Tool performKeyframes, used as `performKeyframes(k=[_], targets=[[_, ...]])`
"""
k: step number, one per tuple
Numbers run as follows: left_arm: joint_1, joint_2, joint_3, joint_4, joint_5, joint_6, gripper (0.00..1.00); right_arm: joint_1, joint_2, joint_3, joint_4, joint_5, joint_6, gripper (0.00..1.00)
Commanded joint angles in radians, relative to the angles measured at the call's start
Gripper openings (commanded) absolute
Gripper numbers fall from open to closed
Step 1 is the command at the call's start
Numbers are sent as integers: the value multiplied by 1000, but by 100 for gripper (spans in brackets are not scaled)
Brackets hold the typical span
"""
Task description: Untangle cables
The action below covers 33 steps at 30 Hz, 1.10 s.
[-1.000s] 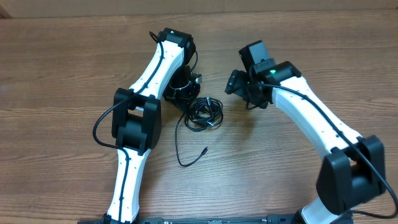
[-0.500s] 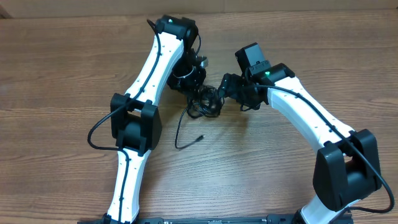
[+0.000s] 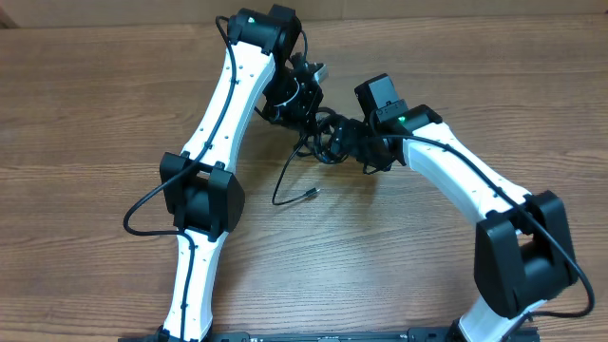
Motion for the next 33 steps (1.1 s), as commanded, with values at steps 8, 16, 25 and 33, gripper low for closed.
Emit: performKeyframes(k=[8,16,25,33], targets=[[-5,-136,61,-2,48,-38,4,3,45,-5,-19,160,-2,82],[-5,-274,61,-2,48,-74,4,3,79,-5,4,162,-2,83],[0,-449,61,11,47,-111,4,-3,85,-5,-12,219,33,82],[5,-503,60,-2,-93,-149,4,-6,85,-5,-9,192,47,83]])
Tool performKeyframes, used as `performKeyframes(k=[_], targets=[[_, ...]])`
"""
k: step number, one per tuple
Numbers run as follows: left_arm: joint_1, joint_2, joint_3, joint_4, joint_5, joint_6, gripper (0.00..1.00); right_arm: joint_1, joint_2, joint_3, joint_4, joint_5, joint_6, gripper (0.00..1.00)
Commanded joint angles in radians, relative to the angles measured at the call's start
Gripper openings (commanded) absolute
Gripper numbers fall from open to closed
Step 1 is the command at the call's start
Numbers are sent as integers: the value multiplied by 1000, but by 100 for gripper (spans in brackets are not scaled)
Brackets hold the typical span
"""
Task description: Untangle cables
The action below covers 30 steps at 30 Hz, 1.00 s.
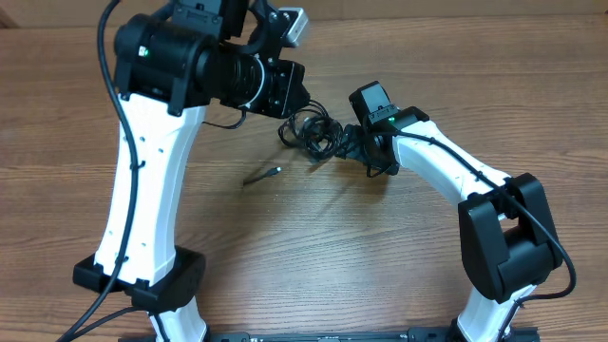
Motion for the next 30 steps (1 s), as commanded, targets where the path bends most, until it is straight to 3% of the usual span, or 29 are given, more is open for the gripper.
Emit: performKeyframes(k=[1,4,8,10,14,21,30], targets=[[8,-4,6,-15,-96,-32,4,-8,-1,-4,8,-13,17,83],[-5,5,-22,-15,-162,-32,18,-8,0,-4,14,-26,17,83],[-21,43,-100,-15,-320,-32,54,-8,0,-4,14,-28,16,87],[-22,73,-118,-12,-359,-32,62,-8,0,-4,14,-28,16,88],[-12,147,-121,18,-386,-39,90,-8,0,-4,19,-43,16,89],[21,274,-121,176,-474,-55,95,-8,0,-4,33,-47,16,90],[55,450,-121,305,-472,162,100,-8,-1,-4,50,-46,16,91]])
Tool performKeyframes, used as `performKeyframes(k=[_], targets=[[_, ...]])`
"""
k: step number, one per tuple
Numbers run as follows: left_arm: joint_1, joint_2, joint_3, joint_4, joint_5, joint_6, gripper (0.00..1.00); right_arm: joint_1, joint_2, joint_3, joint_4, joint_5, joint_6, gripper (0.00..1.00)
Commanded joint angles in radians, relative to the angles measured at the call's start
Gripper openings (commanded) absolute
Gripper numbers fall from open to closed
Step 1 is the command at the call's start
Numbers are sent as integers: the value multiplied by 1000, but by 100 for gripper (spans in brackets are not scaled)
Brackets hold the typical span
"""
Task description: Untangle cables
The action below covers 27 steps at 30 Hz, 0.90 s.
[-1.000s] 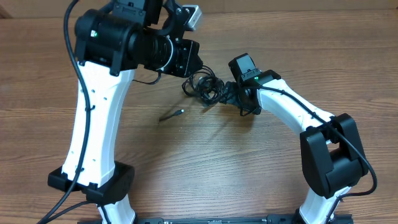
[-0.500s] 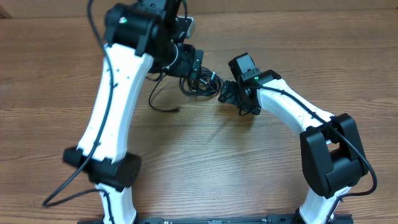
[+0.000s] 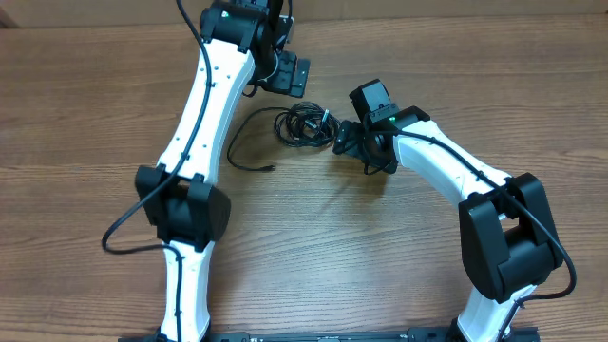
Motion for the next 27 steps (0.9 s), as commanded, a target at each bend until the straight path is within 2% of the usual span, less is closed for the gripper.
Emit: performKeyframes(k=[1,7,9,11,16,19,22,27], targets=[[9,88,-3,11,-17,123,100,-4,0,-4,8,-4,3,91],[9,180,-3,11,-3,142,95,-5,0,-4,18,-4,3,91],[9,201,-3,11,6,143,89,-5,0,-4,22,-5,3,91],[9,213,-3,12,6,145,73,-5,0,-4,23,-4,3,91],[9,213,-2,19,17,144,39,-5,-1,-4,30,-5,3,91],[9,213,-2,14,29,138,7,-5,0,-4,35,-5,3,91],[9,211,-2,5,36,101,4,-4,0,-4,41,-5,3,91],[6,208,53,-70,202,104,4,-4,-1,-4,53,-61,3,90]])
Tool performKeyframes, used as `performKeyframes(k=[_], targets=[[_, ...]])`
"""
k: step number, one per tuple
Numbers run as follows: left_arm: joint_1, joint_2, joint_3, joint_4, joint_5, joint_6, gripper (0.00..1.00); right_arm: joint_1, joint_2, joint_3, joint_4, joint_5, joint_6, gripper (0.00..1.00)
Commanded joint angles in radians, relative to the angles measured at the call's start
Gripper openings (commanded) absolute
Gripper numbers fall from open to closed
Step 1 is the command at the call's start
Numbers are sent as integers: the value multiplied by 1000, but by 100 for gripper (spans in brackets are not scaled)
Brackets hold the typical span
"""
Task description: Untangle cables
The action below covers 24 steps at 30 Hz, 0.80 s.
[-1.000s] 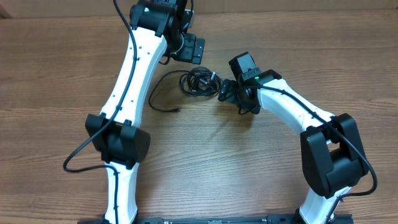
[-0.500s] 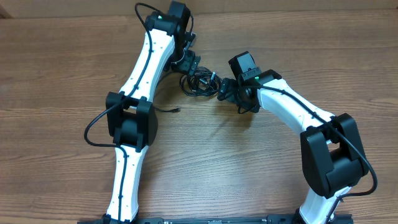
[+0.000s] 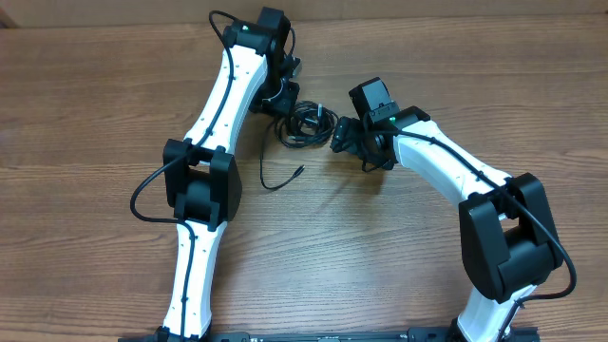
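Observation:
A black cable lies as a tangled coil [image 3: 306,123] on the wooden table in the overhead view. One loose tail [image 3: 269,176] curves down from the coil's left side and ends in a small plug [image 3: 299,171]. My left gripper [image 3: 285,103] is down at the coil's upper left edge; its body hides the fingers, so its state is unclear. My right gripper [image 3: 338,139] points at the coil's right edge, and its fingers look shut on a strand there.
The wooden table [image 3: 85,114] stretches out on all sides of the coil. Each arm's own black wiring hangs in loops beside its links [image 3: 142,204]. A paler strip runs along the table's far edge [image 3: 456,8].
My left gripper was behind the coil and apart from it; now it is down at the coil's upper left edge. The tail's wide arc to the left has drawn in, with its plug further right.
First both grippers were at the bundle, with a short tail ending near the middle. Then my left arm was raised high and the plug lay further left. Then the tail lay in a wide arc with my left gripper behind the coil. Now that gripper is back at the coil.

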Motion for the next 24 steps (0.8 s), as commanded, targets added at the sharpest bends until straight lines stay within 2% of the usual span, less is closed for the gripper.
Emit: performKeyframes(k=[1,6,12,24], targets=[[-8,-3,66,-44,144,-19,4,-4,-1,-4,9,-61,3,90],[-50,-5,183,-173,160,53,4,-5,-29,-1,11,-121,-2,89],[-120,-11,261,-231,155,55,4,-5,-76,-1,16,-120,-15,90],[-184,-117,429,-270,156,-34,4,-5,-74,-3,17,-78,-20,90]])
